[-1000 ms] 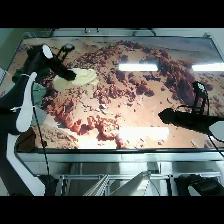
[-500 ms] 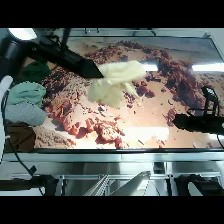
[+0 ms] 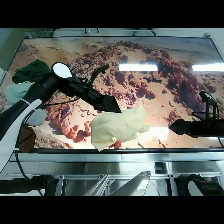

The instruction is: Fold the shirts.

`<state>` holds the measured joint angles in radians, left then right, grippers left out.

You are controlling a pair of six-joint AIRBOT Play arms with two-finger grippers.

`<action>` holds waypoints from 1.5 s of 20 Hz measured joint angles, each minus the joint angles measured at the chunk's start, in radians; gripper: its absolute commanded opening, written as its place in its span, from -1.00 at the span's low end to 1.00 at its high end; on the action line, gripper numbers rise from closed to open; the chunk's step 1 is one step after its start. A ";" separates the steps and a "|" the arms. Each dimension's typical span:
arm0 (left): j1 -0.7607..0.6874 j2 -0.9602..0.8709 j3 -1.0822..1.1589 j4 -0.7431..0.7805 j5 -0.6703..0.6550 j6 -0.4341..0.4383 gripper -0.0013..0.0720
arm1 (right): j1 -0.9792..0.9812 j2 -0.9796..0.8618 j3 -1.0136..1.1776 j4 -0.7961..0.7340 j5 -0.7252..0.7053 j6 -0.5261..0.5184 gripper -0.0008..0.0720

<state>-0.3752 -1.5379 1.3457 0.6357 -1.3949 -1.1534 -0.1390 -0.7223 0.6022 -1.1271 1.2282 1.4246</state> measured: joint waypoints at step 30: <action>0.200 -0.050 -0.550 -0.056 0.159 0.219 -0.89 | 0.251 -0.749 0.075 0.903 -0.027 -0.750 -0.92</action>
<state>-0.1757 -1.5875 0.7959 0.5800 -1.2354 -0.9348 0.1120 -1.4712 0.6769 -0.2241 1.2011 0.6750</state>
